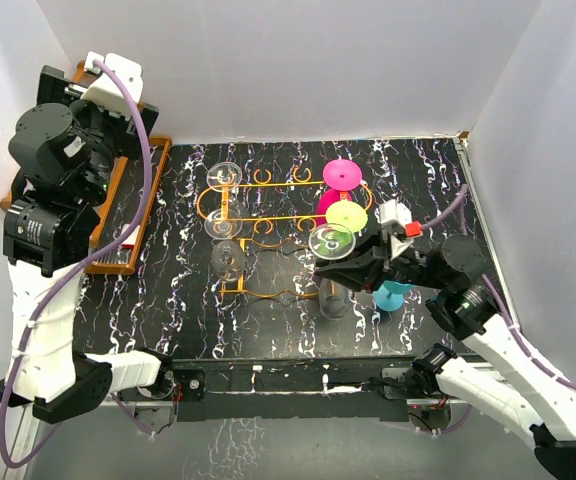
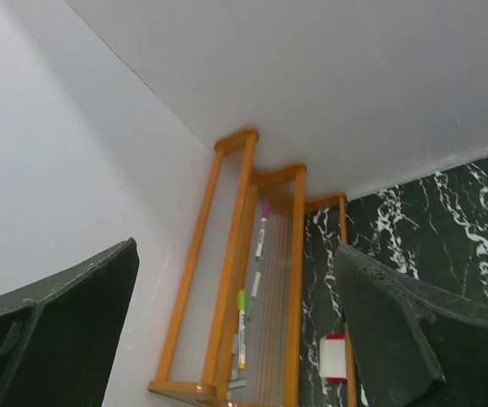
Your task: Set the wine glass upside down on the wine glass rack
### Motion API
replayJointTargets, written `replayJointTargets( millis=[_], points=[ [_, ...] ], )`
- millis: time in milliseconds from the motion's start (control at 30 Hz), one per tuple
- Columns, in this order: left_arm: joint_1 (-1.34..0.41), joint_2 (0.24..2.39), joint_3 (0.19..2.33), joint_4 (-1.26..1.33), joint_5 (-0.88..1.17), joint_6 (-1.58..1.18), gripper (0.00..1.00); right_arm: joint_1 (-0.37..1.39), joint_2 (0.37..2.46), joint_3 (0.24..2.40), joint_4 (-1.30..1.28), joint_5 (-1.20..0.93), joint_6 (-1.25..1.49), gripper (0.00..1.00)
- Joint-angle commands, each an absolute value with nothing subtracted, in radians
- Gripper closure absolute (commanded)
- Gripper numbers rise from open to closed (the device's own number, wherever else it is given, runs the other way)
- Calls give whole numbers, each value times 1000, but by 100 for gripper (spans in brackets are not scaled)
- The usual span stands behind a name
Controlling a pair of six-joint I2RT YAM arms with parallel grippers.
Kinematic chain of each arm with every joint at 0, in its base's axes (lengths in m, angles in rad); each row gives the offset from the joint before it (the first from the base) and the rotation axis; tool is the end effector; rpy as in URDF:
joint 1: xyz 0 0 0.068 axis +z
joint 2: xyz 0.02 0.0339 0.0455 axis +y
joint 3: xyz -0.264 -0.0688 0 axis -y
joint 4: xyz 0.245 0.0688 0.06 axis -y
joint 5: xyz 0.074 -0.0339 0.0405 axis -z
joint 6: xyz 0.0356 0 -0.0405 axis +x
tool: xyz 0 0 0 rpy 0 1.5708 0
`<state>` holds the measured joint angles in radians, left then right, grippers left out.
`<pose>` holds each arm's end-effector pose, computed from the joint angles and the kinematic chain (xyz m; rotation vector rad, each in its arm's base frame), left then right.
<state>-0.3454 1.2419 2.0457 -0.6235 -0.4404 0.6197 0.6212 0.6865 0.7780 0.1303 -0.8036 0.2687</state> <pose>0.1614 -0.0419 0.6004 0.3124 1.3943 0.5322 0.1075 0.1085 0.3847 -0.9529 1.2159 1.2575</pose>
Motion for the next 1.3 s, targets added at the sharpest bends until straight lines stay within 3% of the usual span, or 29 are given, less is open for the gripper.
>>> replayJointTargets(
  millis=[0,233,533,1267],
  points=[
    [-328,1210,2045,-684,-416,540,3,682,716,741,232,-672,267,92],
    [-325,1202,2026,-689,-409,540,3,826,777,726,262,-389,196,92],
    [-318,1183,1981,-705,-397,536,3,873,798,716,272,-124,185,92],
    [-308,1176,1950,-744,-335,529,3,945,889,706,291,-15,138,92]
  ],
)
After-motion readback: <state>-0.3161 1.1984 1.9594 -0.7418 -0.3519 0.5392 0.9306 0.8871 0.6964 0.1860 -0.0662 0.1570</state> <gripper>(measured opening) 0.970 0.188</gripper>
